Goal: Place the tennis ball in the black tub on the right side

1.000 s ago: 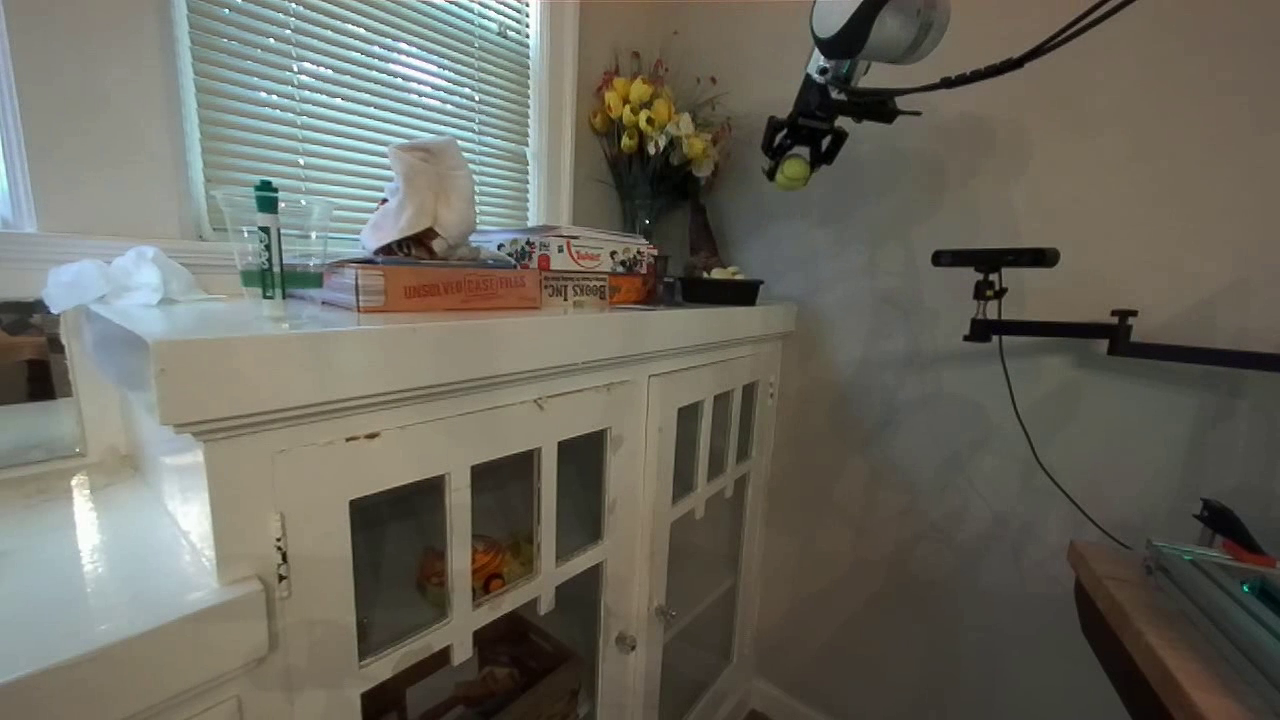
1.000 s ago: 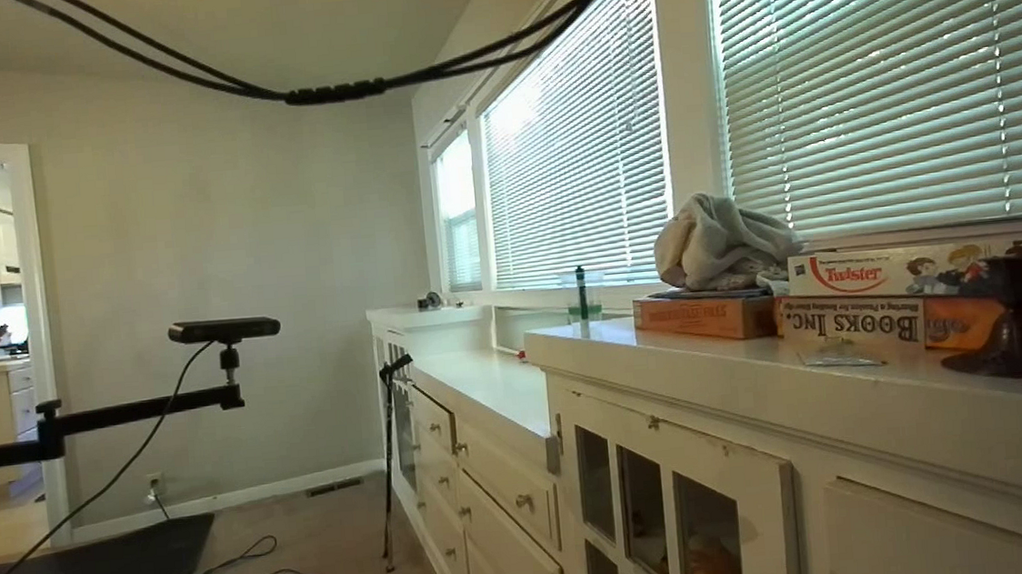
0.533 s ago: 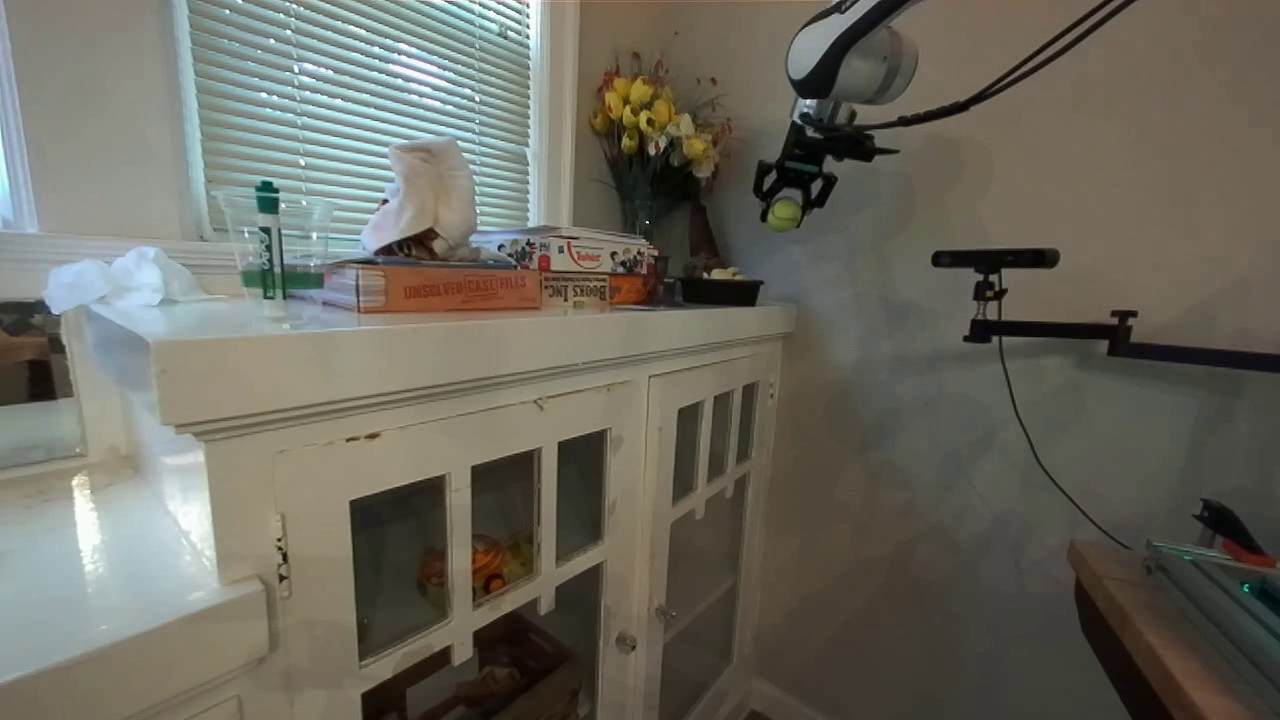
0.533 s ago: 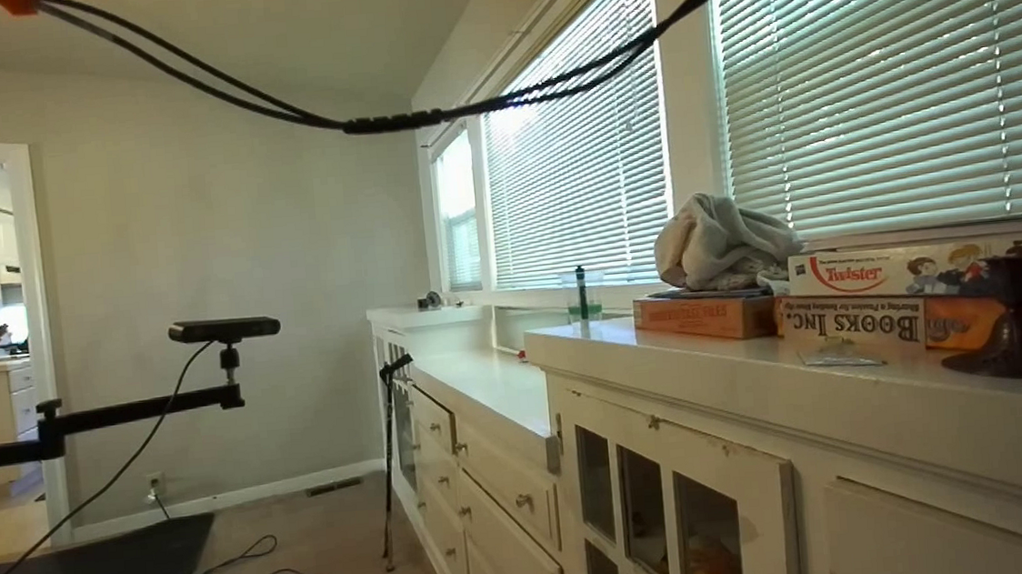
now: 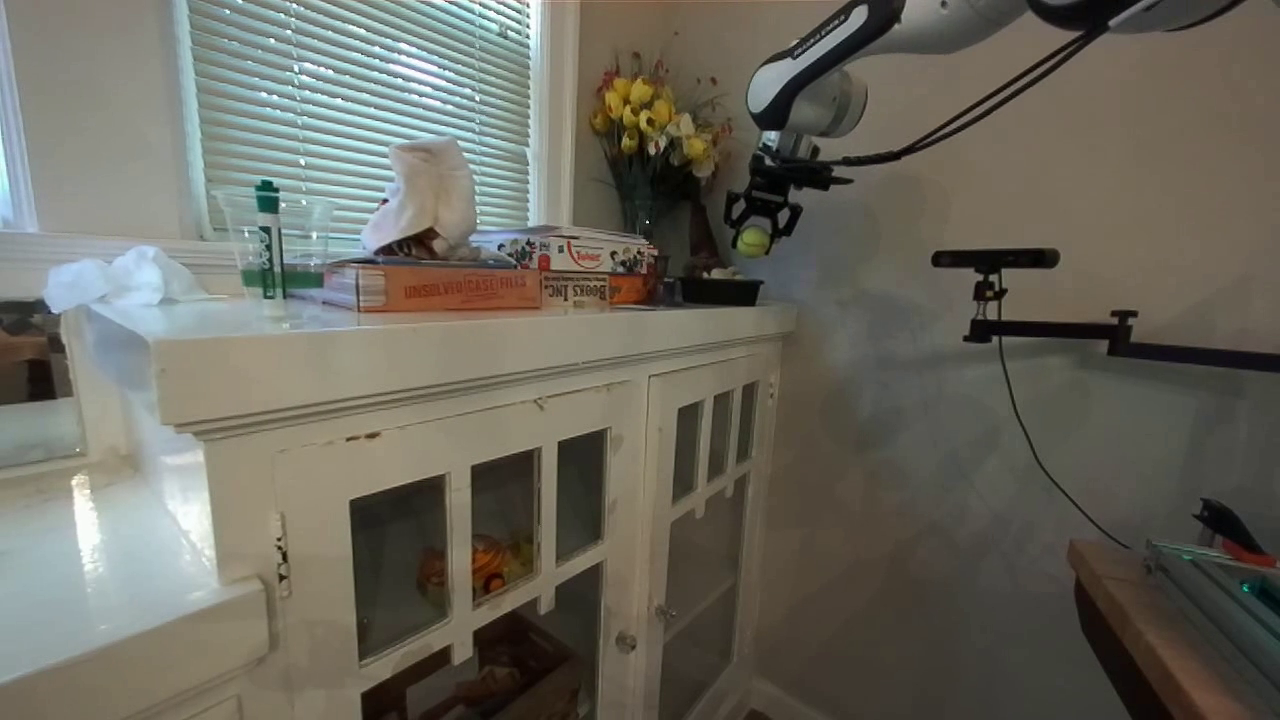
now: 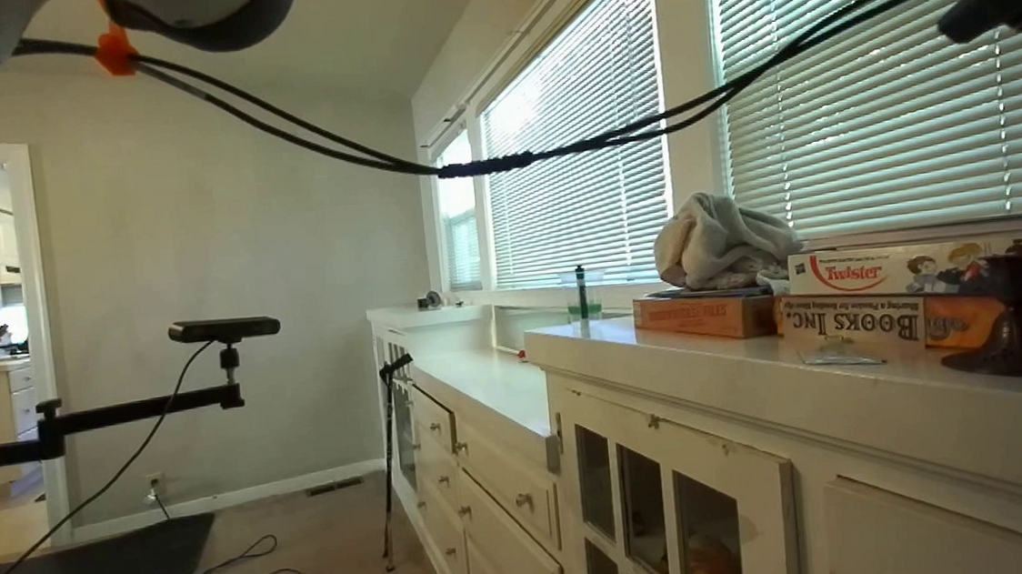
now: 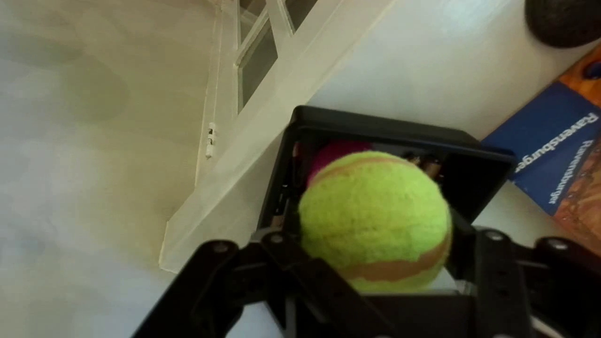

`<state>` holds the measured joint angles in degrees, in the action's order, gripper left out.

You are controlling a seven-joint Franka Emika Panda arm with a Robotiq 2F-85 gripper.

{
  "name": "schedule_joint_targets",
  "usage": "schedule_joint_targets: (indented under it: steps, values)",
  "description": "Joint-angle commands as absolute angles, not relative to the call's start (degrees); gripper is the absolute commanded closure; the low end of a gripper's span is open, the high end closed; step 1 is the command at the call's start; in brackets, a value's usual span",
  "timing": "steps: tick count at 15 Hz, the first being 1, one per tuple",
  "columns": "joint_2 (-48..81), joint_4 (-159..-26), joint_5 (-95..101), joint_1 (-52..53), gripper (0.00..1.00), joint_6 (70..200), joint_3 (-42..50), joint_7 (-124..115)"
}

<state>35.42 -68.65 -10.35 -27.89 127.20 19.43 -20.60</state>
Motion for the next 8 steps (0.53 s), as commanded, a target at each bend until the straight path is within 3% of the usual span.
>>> schedule_joint_targets:
  steps: [1, 8]
  values:
    - [43.51, -55.61, -11.31, -31.07, 0.59, 124.34, 19.32, -21.81]
    - [51.73, -45.32, -10.11, -33.06, 0.59, 126.80, 16.13, -20.12]
